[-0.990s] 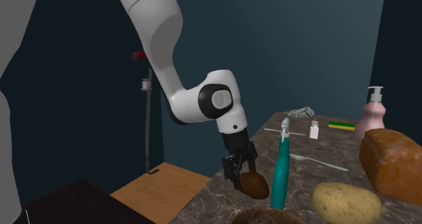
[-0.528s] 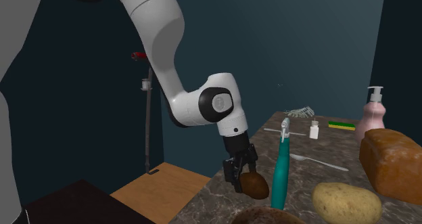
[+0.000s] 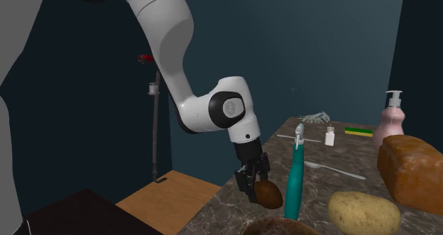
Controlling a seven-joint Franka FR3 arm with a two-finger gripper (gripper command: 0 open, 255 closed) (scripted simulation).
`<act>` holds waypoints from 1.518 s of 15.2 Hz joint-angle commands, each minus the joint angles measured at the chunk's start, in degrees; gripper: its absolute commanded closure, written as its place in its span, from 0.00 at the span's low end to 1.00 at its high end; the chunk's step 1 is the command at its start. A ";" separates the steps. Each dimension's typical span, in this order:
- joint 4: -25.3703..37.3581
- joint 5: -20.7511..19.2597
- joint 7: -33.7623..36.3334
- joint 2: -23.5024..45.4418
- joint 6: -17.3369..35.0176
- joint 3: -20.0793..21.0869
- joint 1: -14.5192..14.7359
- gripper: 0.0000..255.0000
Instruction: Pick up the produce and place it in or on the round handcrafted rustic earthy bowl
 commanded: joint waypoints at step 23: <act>0.52 -6.09 1.07 -15.28 -14.92 -4.21 4.04 1.00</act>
